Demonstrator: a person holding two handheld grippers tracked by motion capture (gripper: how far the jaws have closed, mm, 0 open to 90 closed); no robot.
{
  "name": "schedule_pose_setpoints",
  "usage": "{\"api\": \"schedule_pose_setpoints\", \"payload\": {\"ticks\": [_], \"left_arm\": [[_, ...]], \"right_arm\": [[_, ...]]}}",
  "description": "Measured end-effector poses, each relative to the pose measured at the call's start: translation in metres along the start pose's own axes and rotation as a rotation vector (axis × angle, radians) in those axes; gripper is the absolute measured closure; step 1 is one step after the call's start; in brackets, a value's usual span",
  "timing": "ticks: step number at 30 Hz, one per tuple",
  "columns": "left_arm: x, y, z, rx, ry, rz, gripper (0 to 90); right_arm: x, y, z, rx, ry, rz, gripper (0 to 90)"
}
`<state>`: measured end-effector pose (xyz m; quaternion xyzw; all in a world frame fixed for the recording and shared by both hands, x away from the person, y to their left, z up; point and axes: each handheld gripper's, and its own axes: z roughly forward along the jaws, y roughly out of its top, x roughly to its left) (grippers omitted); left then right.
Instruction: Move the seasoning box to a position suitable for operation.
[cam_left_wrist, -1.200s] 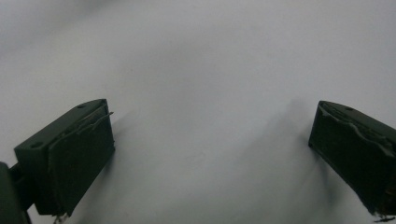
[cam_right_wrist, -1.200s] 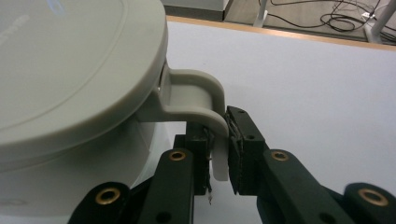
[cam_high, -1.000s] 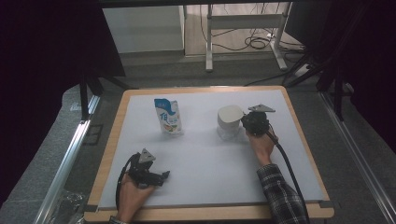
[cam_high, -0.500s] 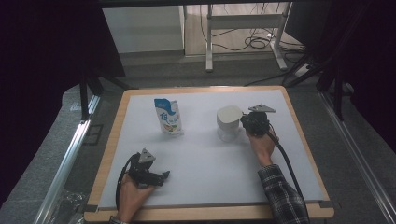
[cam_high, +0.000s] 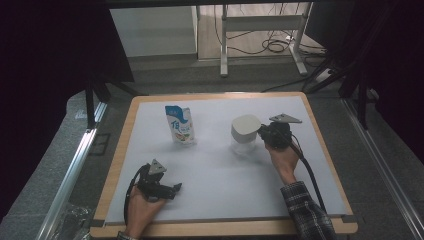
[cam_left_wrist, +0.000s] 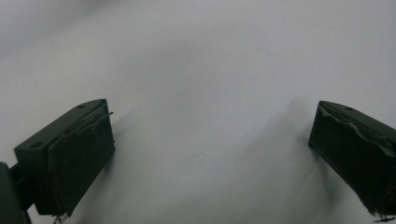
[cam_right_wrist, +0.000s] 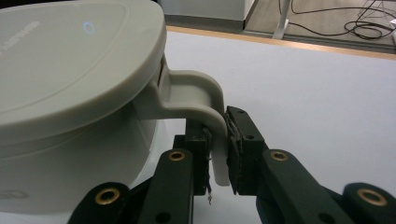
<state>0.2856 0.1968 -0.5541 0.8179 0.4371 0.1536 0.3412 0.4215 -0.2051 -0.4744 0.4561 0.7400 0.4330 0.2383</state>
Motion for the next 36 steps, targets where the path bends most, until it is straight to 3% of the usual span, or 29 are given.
{"api": "schedule_pose_setpoints", "payload": {"ticks": [36], "left_arm": [[0.000, 0.000, 0.000, 0.000, 0.001, 0.000, 0.0]], "right_arm": [[0.007, -0.051, -0.064, -0.009, 0.061, 0.033, 79.3]]}}
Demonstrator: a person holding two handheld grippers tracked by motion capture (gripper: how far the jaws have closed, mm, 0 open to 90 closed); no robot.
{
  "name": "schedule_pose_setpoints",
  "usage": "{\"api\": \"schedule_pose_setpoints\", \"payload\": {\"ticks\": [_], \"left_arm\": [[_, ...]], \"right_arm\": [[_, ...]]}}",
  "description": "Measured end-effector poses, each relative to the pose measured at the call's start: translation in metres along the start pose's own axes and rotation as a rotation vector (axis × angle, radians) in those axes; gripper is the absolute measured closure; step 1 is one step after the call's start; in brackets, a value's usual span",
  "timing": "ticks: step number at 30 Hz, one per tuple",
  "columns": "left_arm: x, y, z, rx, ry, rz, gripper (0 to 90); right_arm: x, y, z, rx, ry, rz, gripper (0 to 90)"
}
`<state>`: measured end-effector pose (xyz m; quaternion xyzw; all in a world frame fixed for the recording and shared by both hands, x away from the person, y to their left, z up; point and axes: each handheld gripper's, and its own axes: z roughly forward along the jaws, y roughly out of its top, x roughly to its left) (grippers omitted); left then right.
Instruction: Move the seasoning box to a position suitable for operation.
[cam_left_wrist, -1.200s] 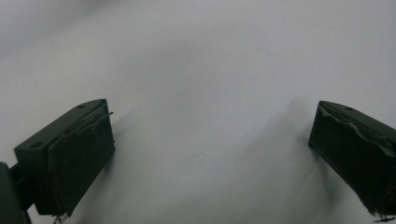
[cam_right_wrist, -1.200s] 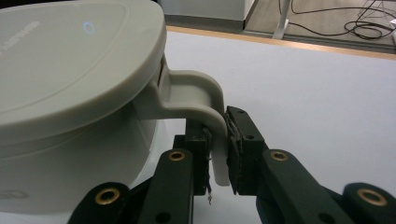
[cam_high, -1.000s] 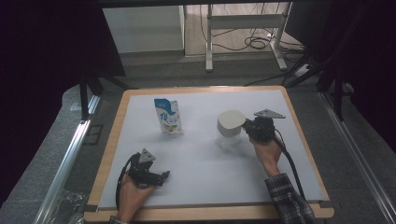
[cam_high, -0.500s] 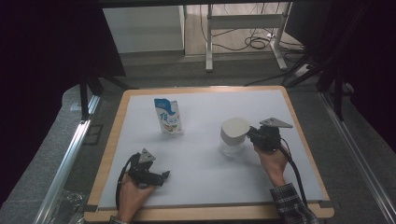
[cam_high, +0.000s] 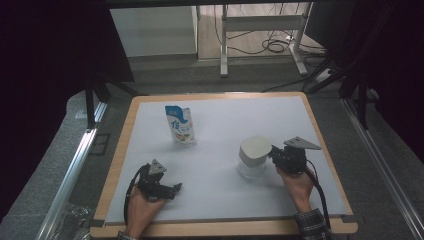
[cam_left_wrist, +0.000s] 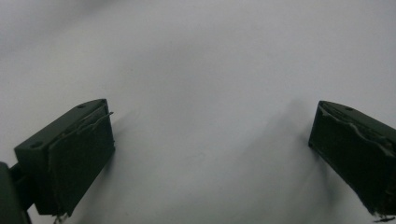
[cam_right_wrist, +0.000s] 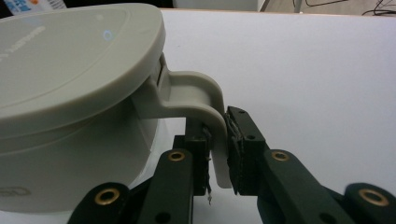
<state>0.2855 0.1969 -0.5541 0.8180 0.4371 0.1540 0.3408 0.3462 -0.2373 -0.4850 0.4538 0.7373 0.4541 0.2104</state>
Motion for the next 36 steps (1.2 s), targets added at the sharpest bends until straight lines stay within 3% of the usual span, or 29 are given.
{"api": "schedule_pose_setpoints", "payload": {"ticks": [16, 29, 36], "left_arm": [[0.000, 0.000, 0.000, 0.000, 0.000, 0.000, 0.0], [0.000, 0.000, 0.000, 0.000, 0.000, 0.000, 0.0], [0.000, 0.000, 0.000, 0.000, 0.000, 0.001, 0.0]], "right_arm": [[0.003, -0.021, -0.004, -0.012, 0.015, -0.004, 78.6], [0.001, -0.030, -0.005, -0.045, 0.038, -0.024, 77.6], [-0.002, -0.029, -0.005, -0.028, 0.061, -0.026, 75.8]]}}
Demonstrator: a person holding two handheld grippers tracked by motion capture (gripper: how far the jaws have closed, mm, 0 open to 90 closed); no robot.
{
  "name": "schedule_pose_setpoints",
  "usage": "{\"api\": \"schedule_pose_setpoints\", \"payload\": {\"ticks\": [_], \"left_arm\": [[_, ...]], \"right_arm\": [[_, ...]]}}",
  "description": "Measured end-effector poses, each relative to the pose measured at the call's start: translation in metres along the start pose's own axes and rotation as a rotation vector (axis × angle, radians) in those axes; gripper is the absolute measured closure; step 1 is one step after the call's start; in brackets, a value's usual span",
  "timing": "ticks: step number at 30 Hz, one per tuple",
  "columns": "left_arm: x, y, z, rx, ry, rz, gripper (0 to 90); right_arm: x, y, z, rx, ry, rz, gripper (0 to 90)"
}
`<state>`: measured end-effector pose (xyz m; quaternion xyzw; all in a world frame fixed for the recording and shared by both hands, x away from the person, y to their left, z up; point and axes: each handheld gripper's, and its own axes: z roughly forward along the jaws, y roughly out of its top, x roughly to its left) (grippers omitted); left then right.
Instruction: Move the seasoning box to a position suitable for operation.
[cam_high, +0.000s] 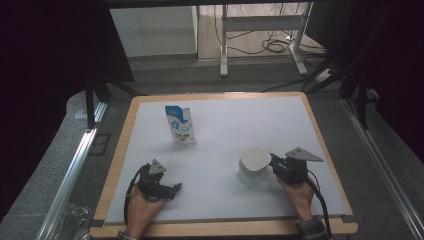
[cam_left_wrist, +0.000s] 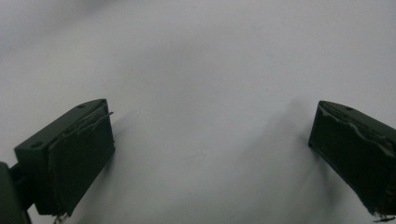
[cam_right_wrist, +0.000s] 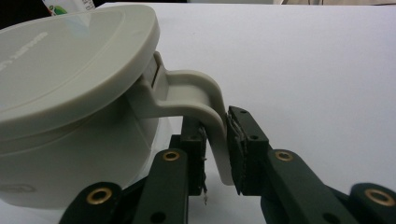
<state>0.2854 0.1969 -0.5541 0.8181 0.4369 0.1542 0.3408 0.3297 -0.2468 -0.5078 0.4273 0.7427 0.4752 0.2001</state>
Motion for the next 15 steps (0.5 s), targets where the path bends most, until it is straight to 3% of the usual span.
{"api": "schedule_pose_setpoints", "payload": {"ticks": [8, 15], "left_arm": [[0.000, 0.000, 0.000, 0.000, 0.000, 0.000, 0.0], [0.000, 0.000, 0.000, 0.000, 0.000, 0.000, 0.0]], "right_arm": [[0.004, -0.001, -0.005, 0.032, -0.010, -0.035, 68.4], [0.003, 0.002, -0.014, 0.038, -0.007, -0.036, 62.1]]}}
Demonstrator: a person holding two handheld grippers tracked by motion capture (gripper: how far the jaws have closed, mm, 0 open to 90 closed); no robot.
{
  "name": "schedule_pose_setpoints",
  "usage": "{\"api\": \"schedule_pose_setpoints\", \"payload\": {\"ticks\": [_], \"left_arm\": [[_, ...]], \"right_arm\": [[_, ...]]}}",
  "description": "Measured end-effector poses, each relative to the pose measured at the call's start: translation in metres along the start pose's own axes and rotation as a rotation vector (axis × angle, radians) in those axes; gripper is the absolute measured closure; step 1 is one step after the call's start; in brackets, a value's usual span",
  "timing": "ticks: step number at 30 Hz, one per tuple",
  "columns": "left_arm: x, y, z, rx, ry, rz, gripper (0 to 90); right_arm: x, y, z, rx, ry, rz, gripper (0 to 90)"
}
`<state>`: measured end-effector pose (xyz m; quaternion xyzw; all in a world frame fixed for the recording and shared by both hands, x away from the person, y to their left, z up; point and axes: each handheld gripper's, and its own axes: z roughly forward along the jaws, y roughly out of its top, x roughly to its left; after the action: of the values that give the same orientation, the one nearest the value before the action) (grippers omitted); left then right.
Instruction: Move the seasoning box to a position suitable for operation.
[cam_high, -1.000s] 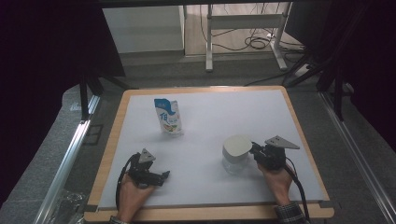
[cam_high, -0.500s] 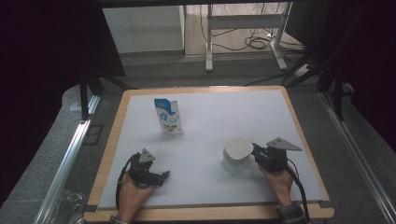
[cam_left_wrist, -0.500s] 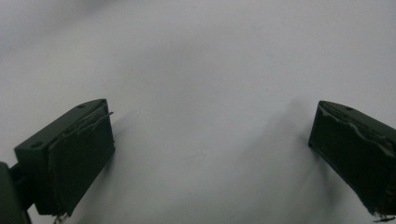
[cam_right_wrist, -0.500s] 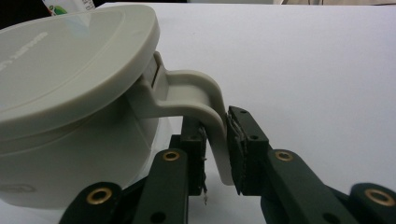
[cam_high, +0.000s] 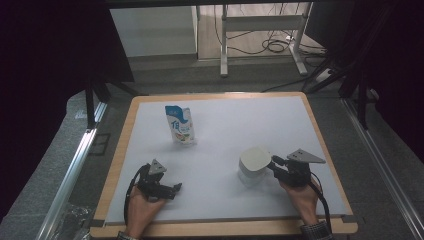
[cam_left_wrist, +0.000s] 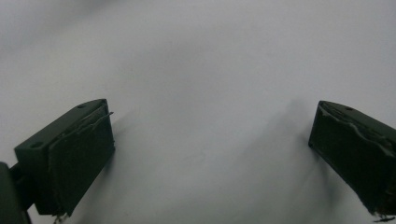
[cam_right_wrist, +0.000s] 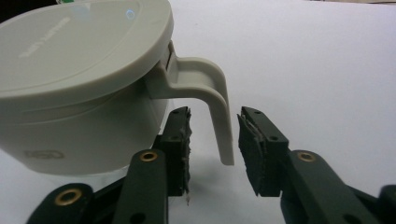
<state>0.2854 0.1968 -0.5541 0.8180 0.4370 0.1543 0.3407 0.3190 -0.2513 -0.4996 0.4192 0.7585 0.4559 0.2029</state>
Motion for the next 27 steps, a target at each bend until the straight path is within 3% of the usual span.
{"api": "schedule_pose_setpoints", "payload": {"ticks": [7, 20, 27], "left_arm": [[0.000, 0.000, 0.000, 0.000, 0.000, 0.000, 0.0], [0.000, 0.000, 0.000, 0.000, 0.000, 0.000, 0.0], [0.000, 0.000, 0.000, 0.001, 0.000, 0.000, 0.0]], "right_arm": [[-0.003, 0.003, -0.010, 0.027, -0.019, -0.005, 51.6], [-0.005, 0.016, -0.031, -0.005, 0.008, -0.014, 49.6], [-0.004, 0.026, -0.035, 0.006, 0.031, -0.012, 64.2]]}}
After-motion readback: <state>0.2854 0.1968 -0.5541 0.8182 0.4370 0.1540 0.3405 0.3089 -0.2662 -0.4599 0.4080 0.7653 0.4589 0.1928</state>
